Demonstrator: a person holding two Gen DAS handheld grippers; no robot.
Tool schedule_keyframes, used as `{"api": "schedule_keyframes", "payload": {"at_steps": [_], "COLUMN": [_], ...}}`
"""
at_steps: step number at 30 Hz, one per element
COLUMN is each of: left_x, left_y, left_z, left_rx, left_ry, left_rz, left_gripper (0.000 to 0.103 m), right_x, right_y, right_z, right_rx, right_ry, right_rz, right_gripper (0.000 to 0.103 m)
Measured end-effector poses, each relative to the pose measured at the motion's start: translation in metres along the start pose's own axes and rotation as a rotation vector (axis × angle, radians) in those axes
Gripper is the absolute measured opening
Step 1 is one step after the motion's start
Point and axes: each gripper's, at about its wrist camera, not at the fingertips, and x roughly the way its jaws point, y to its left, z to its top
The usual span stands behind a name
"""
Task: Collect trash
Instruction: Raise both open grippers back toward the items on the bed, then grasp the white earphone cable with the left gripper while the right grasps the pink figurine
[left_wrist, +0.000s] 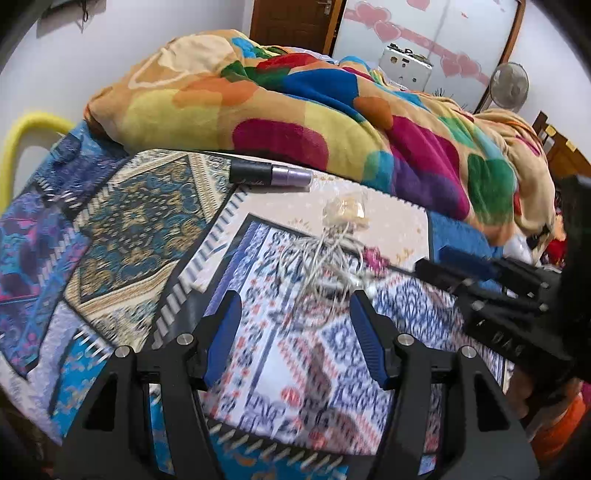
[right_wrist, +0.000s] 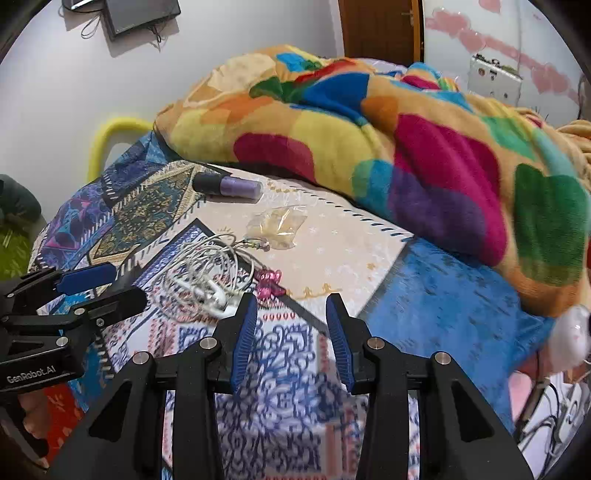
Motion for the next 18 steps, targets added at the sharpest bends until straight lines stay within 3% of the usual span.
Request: {"api": "schedule_keyframes", "payload": {"at_steps": [9, 12, 16, 18], "left_x": [0.031, 0.035, 0.038, 0.041], "left_y": [-0.008, -0.008, -0.006, -0.004], "left_z": [0.010, 0.010, 0.009, 0.009], "left_rx": [0.048, 0.070, 0.069, 0.057], "left_ry": [0.012, 0.005, 0.009, 0.019], "left_rz": [0.025, 0.051, 0.030, 0.009], "left_gripper": [0.060, 0.060, 0.060, 0.049], "right_x": [0.030, 0.038, 0.039, 0.041], "right_y": [0.007, 0.013, 0.014, 0.015], "right_z": [0.011, 0.010, 0.012, 0.010], "right_rx": [-0.065, -0.126, -0.156, -0.178], "right_ry": [0.051, 0.059, 0.047, 0.049], "right_rz": [0.036, -0.001, -0.012, -0.017], "right_gripper": [0.035, 0.035, 0.034, 0.030]}}
